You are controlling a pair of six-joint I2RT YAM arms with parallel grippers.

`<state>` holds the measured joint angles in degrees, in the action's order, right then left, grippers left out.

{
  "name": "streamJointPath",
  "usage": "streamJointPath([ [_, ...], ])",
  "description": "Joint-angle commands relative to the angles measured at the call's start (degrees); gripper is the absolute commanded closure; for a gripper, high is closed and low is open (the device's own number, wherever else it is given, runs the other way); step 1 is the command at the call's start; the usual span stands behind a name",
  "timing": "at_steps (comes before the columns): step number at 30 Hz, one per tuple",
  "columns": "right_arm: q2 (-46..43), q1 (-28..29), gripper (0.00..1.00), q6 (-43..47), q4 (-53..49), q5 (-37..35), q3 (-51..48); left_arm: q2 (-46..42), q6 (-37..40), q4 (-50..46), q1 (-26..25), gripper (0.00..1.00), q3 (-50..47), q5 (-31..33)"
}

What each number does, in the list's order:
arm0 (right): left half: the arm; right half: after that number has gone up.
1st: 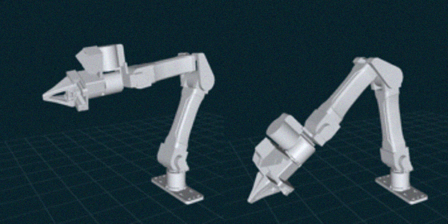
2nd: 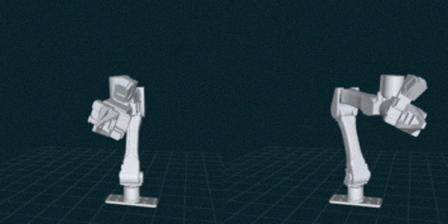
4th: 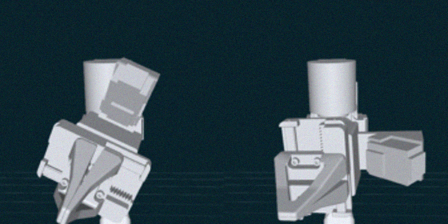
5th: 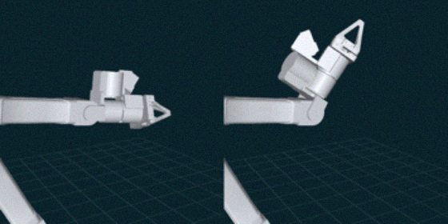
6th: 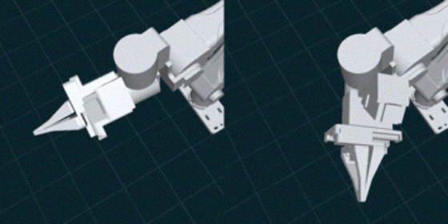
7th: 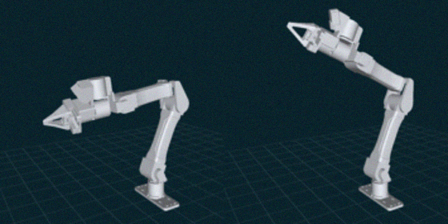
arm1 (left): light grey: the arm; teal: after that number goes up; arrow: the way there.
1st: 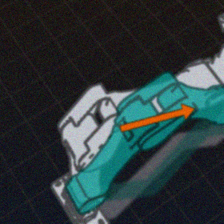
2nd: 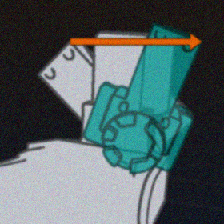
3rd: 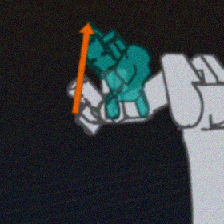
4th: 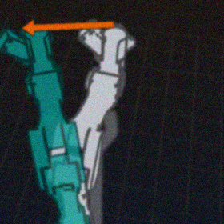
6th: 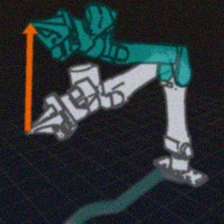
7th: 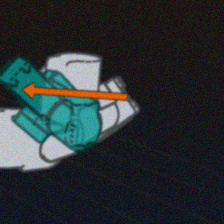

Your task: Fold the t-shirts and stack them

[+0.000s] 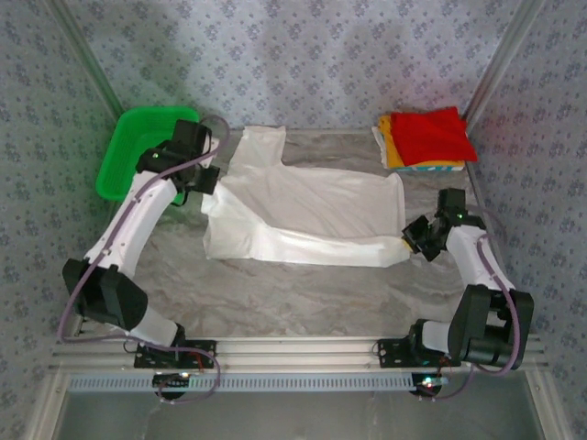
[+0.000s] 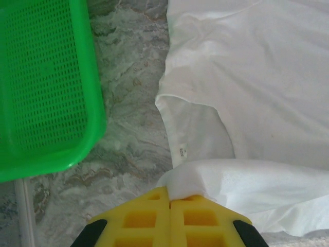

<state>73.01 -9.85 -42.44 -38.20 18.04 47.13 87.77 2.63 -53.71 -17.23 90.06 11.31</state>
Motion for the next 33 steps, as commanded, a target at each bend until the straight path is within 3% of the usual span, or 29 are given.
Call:
streamJointPath([
  [1,0.65,-0.39,1.00,-1.71,0.43,0.97,1.00,1.87,2.22,1.03,0.27,1.00,3.74,2.31],
  [15,6.97,-1.05,1.00,-3.35,7.51,2.26,2.16,8.73,4.76,2.72,0.27,1.00,7.76,4.46],
  [18,8.74,-1.18,0.94,-4.10,8.95,1.89,3.90,12.06,5.91,3.63,0.27,0.99,11.48,4.67],
  [20,10.42,-1.25,0.82,-4.57,9.75,2.07,6.43,15.65,6.84,3.56,0.27,0.70,15.76,4.99],
  [26,15.68,-1.97,0.78,-4.78,8.78,3.34,17.75,25.14,2.83,-0.94,0.77,0.52,33.92,5.89],
  [28,15.04,-2.47,0.78,-4.67,8.60,4.00,18.97,21.40,-0.27,3.47,1.71,0.49,29.81,2.54],
  [33,8.87,-0.45,0.78,-0.43,10.75,6.93,14.73,7.30,-7.40,13.03,2.39,0.44,7.69,-4.57],
])
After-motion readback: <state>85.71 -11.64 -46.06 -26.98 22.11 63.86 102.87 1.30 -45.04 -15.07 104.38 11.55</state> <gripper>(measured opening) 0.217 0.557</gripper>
